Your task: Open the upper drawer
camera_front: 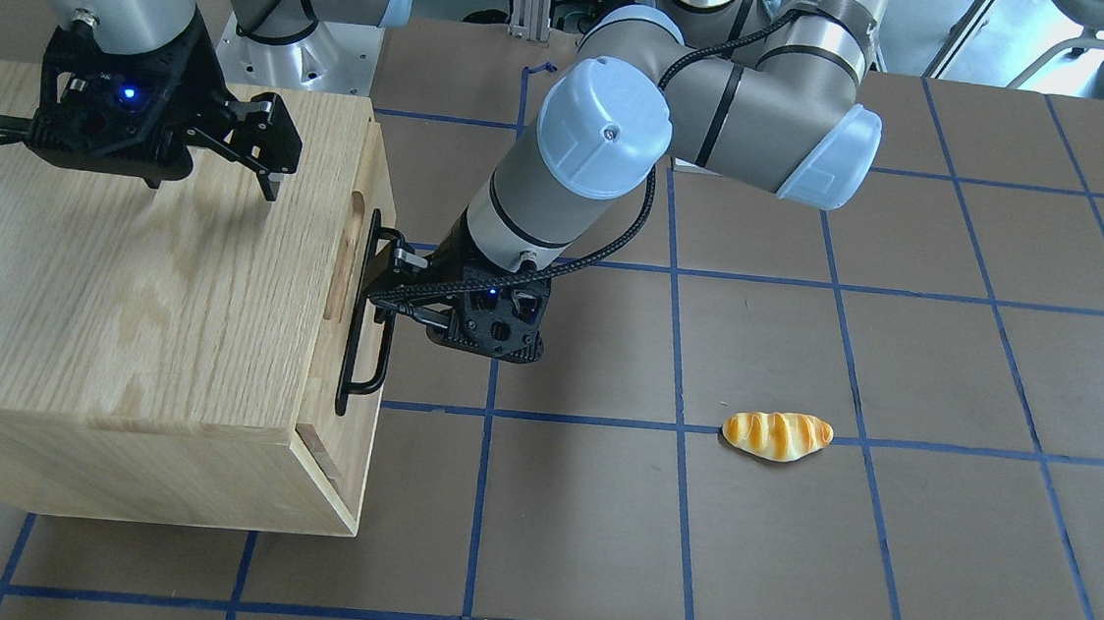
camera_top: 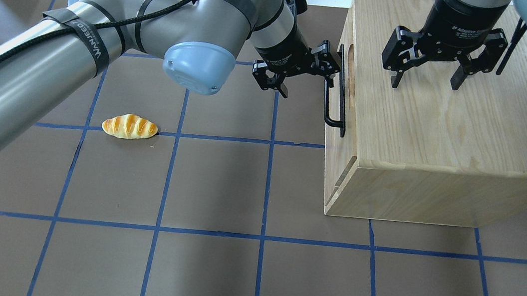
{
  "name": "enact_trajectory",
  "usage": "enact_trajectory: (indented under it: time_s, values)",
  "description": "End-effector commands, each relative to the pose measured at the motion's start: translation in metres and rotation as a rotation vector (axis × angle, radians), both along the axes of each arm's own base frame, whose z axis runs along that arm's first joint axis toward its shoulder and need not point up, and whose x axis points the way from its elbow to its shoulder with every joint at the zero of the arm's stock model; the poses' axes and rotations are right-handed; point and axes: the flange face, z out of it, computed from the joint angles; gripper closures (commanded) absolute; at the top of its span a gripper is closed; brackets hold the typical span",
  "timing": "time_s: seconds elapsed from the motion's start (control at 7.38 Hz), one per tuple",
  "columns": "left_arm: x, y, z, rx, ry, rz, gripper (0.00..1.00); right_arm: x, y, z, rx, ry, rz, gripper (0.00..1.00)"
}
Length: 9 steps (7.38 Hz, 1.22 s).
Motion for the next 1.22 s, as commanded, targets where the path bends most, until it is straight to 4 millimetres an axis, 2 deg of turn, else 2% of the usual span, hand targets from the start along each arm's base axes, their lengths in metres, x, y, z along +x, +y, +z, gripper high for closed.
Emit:
enact_trajectory:
  time_s: [0.0, 0.27, 0.41, 0.54, 1.08]
  values:
    - [0.001, 0.002, -0.001, -0.002, -0.003, -0.006, 0.00, 0.000, 0.000, 0.000, 0.000, 0.000, 0.001, 0.00]
    - [0.012, 0.002, 0.004, -0.041, -0.060, -0.041, 0.00, 0.000, 0.000, 0.000, 0.000, 0.000, 0.001, 0.00]
    - [0.019, 0.004, -0.001, -0.033, -0.067, -0.042, 0.00, -0.001, 0.000, 0.000, 0.000, 0.000, -0.001, 0.00]
    - [0.035, -0.001, -0.007, -0.032, -0.072, -0.040, 0.00, 0.000, 0.000, -0.001, 0.001, 0.000, -0.001, 0.00]
    - [0.095, -0.011, 0.014, 0.011, -0.076, 0.027, 0.00, 0.000, 0.000, 0.000, 0.000, 0.000, 0.001, 0.00]
